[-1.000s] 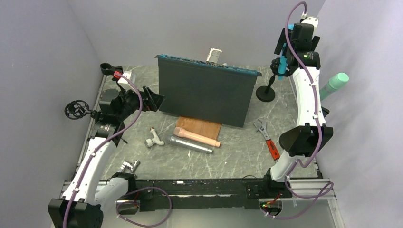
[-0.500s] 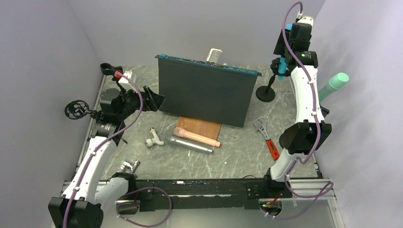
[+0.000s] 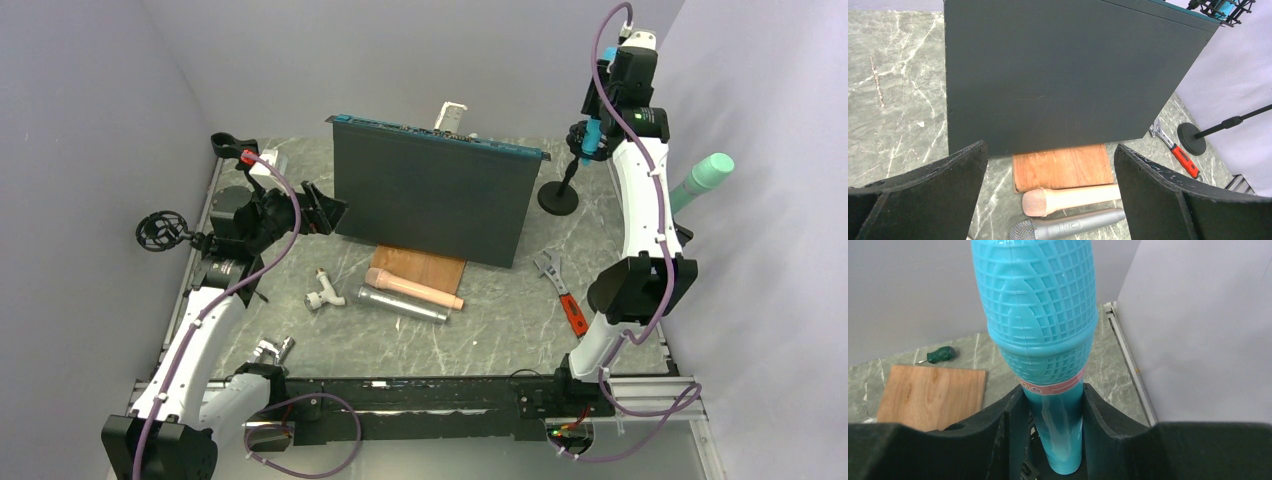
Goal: Remove the microphone from the stand
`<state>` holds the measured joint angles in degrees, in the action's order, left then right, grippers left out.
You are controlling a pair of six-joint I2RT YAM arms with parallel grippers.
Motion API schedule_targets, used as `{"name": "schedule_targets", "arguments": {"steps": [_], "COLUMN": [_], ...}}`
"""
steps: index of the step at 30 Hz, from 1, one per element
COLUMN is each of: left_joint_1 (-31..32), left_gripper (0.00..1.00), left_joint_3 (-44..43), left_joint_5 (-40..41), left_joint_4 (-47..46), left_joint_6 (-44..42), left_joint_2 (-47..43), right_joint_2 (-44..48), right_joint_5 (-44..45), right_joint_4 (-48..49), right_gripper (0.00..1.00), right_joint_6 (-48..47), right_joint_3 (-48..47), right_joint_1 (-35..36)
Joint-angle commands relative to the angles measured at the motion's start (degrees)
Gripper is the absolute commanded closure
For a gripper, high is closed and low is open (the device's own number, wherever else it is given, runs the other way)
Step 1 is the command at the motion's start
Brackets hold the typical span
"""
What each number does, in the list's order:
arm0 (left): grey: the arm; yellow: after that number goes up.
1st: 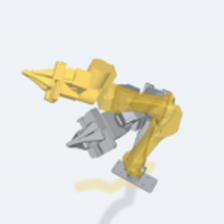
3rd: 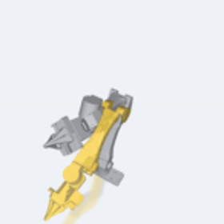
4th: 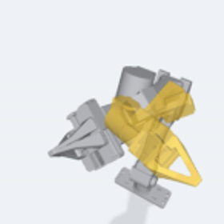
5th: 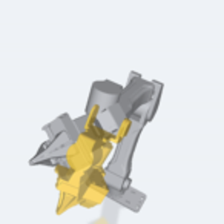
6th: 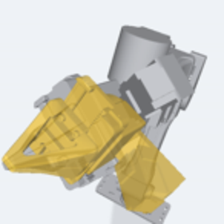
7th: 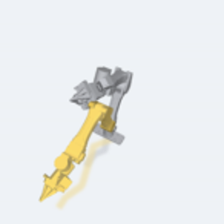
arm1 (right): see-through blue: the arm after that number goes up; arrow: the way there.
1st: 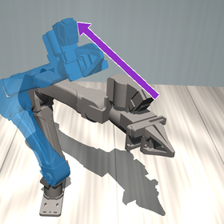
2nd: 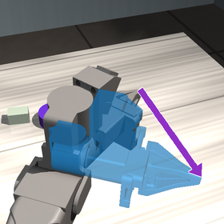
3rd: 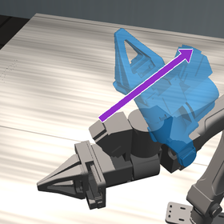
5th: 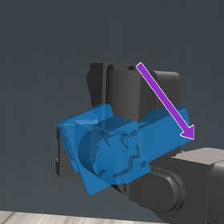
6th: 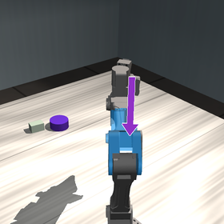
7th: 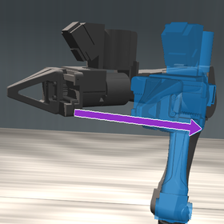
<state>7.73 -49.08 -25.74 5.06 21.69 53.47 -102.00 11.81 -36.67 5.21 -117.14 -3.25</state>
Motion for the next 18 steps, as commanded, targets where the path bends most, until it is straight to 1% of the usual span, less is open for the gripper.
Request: {"name": "schedule_targets", "arguments": {"steps": [1,6,9,14,18], "left_joint_1": [0.18,0.18,0.18,0.18,0.17], "left_gripper": [0.01,0.01,0.01,0.01,0.01], "left_joint_3": [-1.5,-1.55,-1.46,-1.62,-1.66], "left_joint_5": [-1.15,-0.56,-0.75,-0.87,0.03], "left_joint_4": [-1.59,-1.37,-1.49,-1.24,-0.92], "left_joint_6": [-0.77,-1.21,-0.98,-0.68,-1.04], "left_joint_2": [-1.15,-1.62,-1.57,-1.4,-1.98], "right_joint_2": [3.79,5.47,7.17,14.42,19.9], "right_joint_5": [-0.92,-0.35,-0.41,-3.41,-6.01], "right_joint_4": [5.66,7.61,9.02,19.48,23.93], "right_gripper": [0.75,0.85,0.87,0.91,0.99], "right_joint_6": [-3.44,-5.42,-5.78,-7.26,-5.37], "right_joint_3": [-3.01,-3.87,-3.84,4.67,9.34], "right_joint_1": [-0.11,-0.09,-0.01,-0.07,0.08]}}
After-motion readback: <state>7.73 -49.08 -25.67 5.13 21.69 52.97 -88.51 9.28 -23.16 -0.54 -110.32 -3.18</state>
